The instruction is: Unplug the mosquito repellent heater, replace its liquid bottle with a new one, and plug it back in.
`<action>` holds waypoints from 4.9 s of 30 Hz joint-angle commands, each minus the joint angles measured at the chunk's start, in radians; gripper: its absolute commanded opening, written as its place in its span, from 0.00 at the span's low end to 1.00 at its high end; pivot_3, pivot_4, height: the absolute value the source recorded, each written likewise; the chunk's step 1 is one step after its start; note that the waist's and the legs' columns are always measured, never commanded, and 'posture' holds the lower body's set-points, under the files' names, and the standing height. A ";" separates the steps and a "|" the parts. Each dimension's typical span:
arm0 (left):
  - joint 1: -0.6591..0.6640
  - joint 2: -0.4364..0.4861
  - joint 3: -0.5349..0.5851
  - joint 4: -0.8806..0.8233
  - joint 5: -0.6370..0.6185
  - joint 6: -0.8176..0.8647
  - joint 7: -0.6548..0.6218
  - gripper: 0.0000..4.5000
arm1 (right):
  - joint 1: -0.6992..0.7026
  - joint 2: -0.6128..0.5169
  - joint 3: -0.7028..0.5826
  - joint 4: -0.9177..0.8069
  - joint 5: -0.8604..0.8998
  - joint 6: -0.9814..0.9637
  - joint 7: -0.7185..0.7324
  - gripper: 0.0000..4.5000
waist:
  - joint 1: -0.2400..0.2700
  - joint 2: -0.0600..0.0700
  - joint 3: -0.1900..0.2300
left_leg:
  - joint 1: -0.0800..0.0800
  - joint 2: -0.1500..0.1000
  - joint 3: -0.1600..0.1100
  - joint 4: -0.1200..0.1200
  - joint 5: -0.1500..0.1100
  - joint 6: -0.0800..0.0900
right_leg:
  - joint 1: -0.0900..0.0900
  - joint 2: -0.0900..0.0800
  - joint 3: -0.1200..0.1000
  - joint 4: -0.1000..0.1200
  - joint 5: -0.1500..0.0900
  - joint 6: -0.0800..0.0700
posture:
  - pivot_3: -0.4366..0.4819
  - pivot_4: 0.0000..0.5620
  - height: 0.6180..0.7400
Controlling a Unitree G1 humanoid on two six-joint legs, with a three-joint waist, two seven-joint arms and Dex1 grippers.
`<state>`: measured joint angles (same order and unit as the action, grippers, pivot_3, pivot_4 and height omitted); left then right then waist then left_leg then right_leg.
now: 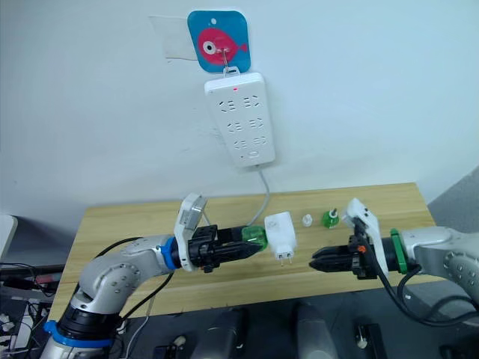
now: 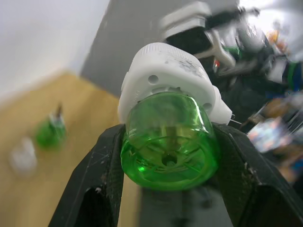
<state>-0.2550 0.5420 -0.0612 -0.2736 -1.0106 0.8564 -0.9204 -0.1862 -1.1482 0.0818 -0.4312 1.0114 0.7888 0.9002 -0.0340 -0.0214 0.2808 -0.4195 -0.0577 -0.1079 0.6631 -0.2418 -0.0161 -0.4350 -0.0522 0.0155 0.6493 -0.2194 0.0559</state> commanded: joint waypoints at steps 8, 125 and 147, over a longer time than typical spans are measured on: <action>-0.103 0.089 0.106 0.205 -0.495 0.516 0.116 0.50 | -0.014 0.251 -0.023 0.128 -0.509 -0.871 0.318 1.00 | -0.010 0.000 0.000 | 0.002 -0.001 0.000 -0.001 0.000 -0.001 | 0.000 -0.001 0.002 0.002 0.003 -0.005 | 0.39 0.46 1.00; -0.010 -0.253 -0.080 -0.053 0.619 -0.658 0.212 0.49 | -0.075 1.027 -0.076 -0.272 -0.220 0.028 -0.846 0.99 | -0.025 0.004 -0.005 | 0.002 -0.001 0.002 -0.001 0.001 -0.001 | -0.004 -0.002 0.003 0.009 0.006 -0.006 | 0.35 0.44 1.00; 0.043 -0.118 0.098 -0.048 0.541 -0.611 0.181 1.00 | -0.112 0.931 -0.058 -0.221 -0.384 -0.092 -0.801 0.65 | -0.023 0.005 -0.012 | 0.002 -0.001 0.002 -0.001 0.001 -0.001 | -0.005 -0.002 0.004 0.009 0.006 -0.007 | 0.38 0.37 1.00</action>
<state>-0.2022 0.4197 0.0184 -0.3095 -0.4496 0.2560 -0.7315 -0.2919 -0.2123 0.0222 -0.6201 0.6436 0.7315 0.0802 -0.0567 -0.0166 0.2687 -0.4177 -0.0589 -0.1058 0.6621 -0.2408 -0.0173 -0.4396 -0.0539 0.0189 0.6585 -0.2131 0.0493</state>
